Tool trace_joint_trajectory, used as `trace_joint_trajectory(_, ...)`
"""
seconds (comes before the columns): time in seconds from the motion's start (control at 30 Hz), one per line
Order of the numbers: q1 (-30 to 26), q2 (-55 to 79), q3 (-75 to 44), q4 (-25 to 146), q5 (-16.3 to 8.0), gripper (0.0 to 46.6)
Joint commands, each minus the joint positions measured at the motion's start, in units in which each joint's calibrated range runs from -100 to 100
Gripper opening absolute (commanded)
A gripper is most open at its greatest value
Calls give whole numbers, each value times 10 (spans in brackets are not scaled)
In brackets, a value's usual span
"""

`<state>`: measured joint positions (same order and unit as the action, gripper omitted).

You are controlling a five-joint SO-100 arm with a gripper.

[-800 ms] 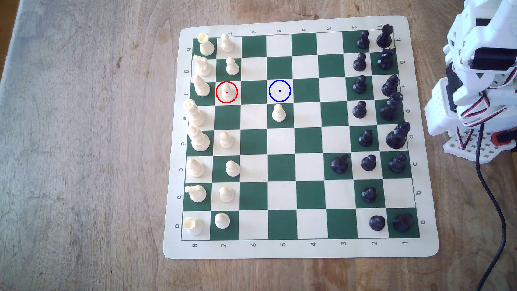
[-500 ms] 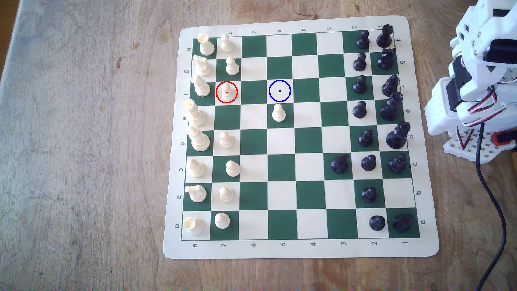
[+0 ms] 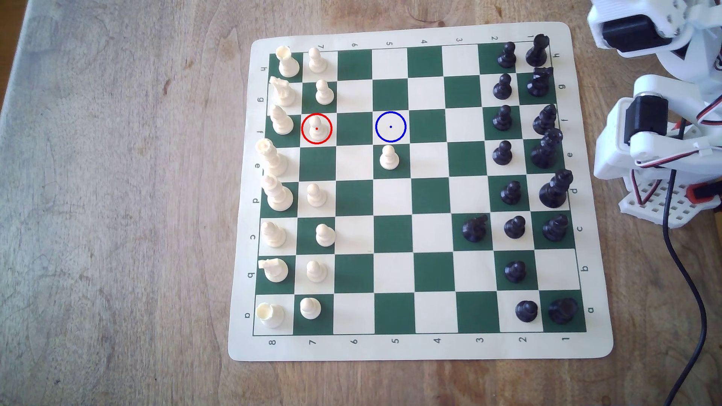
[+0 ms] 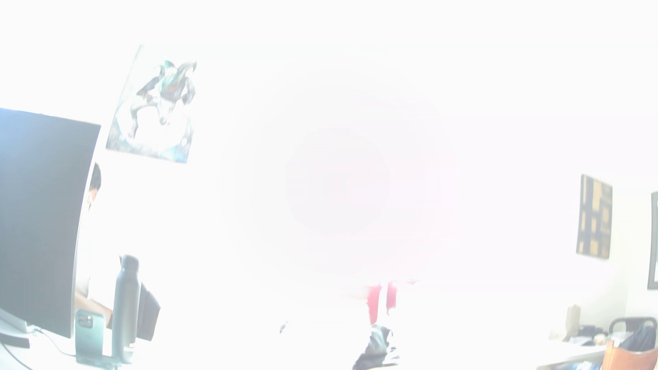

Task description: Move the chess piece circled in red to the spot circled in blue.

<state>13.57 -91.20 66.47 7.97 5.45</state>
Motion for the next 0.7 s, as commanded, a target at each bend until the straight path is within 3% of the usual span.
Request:
trace_joint_trajectory(0.0, -9, 55, -77, 89, 0, 2)
trace_joint_trajectory(0.13, -5, 140, -174, 281, 0, 2)
trace_joint_trajectory(0.23, -1, 229, -217, 293, 11, 3)
trace_joint_trajectory(0.37, -1, 319, -275, 329, 6, 4)
trace_joint_trajectory(0.67, 23, 555, -534, 505, -53, 5)
